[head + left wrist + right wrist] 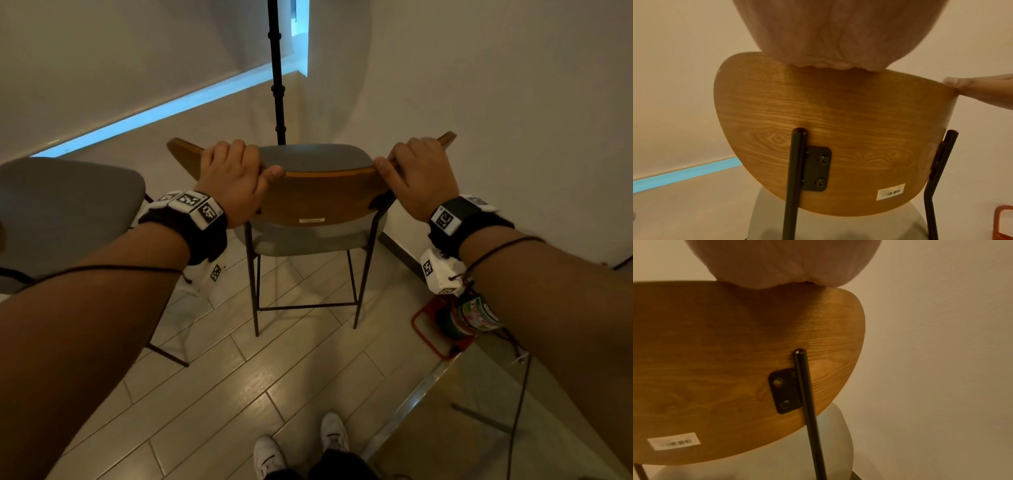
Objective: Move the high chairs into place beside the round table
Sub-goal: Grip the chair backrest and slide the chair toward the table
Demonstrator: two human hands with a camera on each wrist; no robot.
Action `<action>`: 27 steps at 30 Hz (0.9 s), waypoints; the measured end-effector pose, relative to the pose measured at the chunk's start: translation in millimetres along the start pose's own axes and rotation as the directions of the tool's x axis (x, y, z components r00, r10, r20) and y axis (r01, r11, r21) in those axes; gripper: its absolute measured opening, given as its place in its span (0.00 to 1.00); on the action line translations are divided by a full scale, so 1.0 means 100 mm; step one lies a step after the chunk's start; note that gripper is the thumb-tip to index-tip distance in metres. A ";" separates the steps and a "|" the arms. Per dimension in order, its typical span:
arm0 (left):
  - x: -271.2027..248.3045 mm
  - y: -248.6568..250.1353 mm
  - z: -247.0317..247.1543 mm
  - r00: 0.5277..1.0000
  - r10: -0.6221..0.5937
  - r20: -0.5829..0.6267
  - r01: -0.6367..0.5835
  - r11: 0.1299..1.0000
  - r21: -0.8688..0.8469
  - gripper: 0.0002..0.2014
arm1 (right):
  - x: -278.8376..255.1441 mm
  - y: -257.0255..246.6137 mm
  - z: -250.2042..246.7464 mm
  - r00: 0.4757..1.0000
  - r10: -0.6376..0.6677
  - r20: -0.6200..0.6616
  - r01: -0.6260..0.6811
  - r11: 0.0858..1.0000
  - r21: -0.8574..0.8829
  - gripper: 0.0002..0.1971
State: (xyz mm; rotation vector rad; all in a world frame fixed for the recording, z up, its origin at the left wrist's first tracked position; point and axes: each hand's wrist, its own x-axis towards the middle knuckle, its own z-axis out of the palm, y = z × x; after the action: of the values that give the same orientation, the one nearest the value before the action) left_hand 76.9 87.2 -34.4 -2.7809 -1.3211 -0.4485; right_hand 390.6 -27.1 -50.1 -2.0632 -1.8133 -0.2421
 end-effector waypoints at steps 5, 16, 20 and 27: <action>0.21 0.05 0.05 1.000 -0.004 0.000 0.004 1.000 0.007 0.27 | 0.17 0.13 -0.01 0.999 -0.035 -0.031 0.033 0.997 -0.064 0.32; 0.85 0.52 0.30 0.997 -0.072 -0.031 0.073 0.996 0.042 0.28 | 0.76 0.94 0.08 0.991 -0.129 -0.044 0.127 0.991 -0.045 0.30; 1.18 0.86 0.48 0.989 -0.137 -0.062 0.140 0.989 0.043 0.25 | 1.09 1.40 0.14 0.987 -0.151 -0.062 0.151 0.989 -0.004 0.31; 1.79 1.40 0.65 0.963 -0.262 -0.069 0.266 0.961 0.071 0.28 | 1.82 2.23 0.26 0.956 -0.292 0.029 0.293 0.954 -0.065 0.36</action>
State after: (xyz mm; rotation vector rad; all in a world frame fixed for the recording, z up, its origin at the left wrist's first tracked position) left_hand 306.5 142.6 -35.2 -2.5159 -1.6648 -0.4714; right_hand 634.0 129.0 -43.7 -1.8379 -2.1486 -0.3707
